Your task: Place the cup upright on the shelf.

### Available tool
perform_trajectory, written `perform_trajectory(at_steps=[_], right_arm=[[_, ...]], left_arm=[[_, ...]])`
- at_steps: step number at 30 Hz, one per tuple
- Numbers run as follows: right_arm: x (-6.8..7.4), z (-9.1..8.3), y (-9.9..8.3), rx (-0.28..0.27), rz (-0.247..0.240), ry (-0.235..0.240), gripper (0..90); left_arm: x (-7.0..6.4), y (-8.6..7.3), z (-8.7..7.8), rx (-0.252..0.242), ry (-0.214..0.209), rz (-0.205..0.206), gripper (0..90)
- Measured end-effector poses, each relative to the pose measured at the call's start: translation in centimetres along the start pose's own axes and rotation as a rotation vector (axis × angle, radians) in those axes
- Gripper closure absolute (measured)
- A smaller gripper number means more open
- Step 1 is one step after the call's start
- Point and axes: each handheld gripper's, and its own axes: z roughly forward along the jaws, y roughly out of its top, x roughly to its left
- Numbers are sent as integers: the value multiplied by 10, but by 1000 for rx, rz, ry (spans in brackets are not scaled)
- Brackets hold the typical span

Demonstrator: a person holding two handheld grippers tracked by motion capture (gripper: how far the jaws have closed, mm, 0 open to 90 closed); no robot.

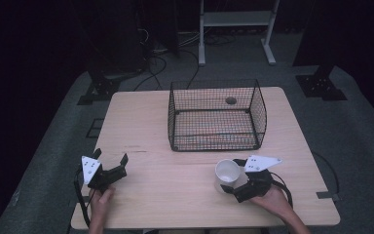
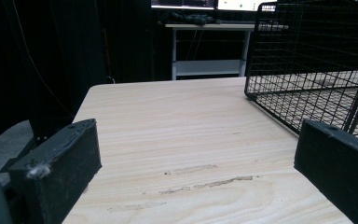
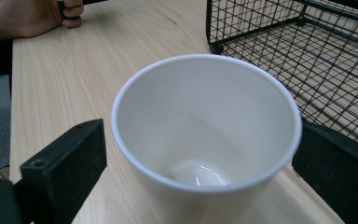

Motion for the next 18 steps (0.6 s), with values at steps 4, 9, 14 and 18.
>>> perform_trajectory(at_steps=[4,9,14,18], right_arm=[[0,2,1,1,2,0,22],[-1,6,2,11,2,10,37],[-3,6,2,17,3,19,128],[-4,5,2,5,6,32,159]], left_arm=[[0,0,0,0,0,0,0],[0,0,0,1,0,-1,0],[0,0,0,0,-1,-1,0],[0,0,0,0,0,-1,0]])
